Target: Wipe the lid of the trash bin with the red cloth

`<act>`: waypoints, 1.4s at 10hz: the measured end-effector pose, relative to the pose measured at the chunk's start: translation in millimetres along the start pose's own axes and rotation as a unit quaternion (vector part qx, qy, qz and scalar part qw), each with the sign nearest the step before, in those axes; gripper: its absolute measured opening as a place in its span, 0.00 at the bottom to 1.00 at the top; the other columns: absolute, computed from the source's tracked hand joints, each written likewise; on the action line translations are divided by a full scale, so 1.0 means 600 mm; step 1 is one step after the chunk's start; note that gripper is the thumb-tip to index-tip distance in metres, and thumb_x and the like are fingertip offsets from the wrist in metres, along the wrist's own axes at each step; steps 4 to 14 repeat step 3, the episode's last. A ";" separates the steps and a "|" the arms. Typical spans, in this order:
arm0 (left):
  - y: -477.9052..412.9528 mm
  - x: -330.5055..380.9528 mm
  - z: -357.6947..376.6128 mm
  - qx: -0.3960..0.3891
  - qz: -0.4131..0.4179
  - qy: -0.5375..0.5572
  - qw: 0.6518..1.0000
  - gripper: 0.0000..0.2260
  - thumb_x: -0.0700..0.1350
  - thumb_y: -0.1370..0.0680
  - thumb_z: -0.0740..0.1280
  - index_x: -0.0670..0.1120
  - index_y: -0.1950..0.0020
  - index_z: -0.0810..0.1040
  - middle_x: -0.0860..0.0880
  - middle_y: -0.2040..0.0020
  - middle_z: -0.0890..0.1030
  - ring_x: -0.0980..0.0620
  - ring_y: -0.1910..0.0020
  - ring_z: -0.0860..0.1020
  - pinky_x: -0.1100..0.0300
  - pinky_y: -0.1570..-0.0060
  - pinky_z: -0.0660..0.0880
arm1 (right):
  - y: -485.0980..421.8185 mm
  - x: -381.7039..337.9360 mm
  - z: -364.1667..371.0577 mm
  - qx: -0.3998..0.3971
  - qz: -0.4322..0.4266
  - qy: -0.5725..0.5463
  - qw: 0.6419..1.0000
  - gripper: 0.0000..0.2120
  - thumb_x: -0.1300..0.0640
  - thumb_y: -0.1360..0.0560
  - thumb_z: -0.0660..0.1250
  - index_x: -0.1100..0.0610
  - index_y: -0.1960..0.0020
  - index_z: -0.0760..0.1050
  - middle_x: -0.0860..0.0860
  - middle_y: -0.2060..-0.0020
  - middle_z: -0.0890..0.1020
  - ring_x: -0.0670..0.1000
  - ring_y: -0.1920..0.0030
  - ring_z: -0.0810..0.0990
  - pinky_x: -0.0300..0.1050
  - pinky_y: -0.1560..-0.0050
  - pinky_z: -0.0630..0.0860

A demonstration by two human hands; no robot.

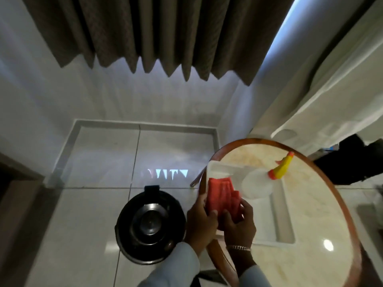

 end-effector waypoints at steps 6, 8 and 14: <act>0.015 0.073 -0.097 0.043 0.035 -0.039 0.998 0.16 0.39 0.22 0.65 0.51 0.36 0.75 0.53 0.39 0.80 0.50 0.38 0.77 0.66 0.41 0.76 | -0.073 -0.017 -0.026 -0.210 0.008 0.208 0.955 0.31 0.58 0.29 0.71 0.56 0.29 0.64 0.59 0.36 0.76 0.60 0.36 0.74 0.50 0.34 0.70; 0.015 0.073 -0.097 0.043 0.035 -0.039 0.998 0.16 0.39 0.22 0.65 0.51 0.36 0.75 0.53 0.39 0.80 0.50 0.38 0.77 0.66 0.41 0.76 | -0.073 -0.017 -0.026 -0.210 0.008 0.208 0.955 0.31 0.58 0.29 0.71 0.56 0.29 0.64 0.59 0.36 0.76 0.60 0.36 0.74 0.50 0.34 0.70; 0.015 0.073 -0.097 0.043 0.035 -0.039 0.998 0.16 0.39 0.22 0.65 0.51 0.36 0.75 0.53 0.39 0.80 0.50 0.38 0.77 0.66 0.41 0.76 | -0.073 -0.017 -0.026 -0.210 0.008 0.208 0.955 0.31 0.58 0.29 0.71 0.56 0.29 0.64 0.59 0.36 0.76 0.60 0.36 0.74 0.50 0.34 0.70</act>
Point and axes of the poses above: each hand's wrist, its own y-axis away from the middle knuckle, its own z-axis out of the palm, x = y × z, the point moved 2 cm from there along -y, towards the middle knuckle
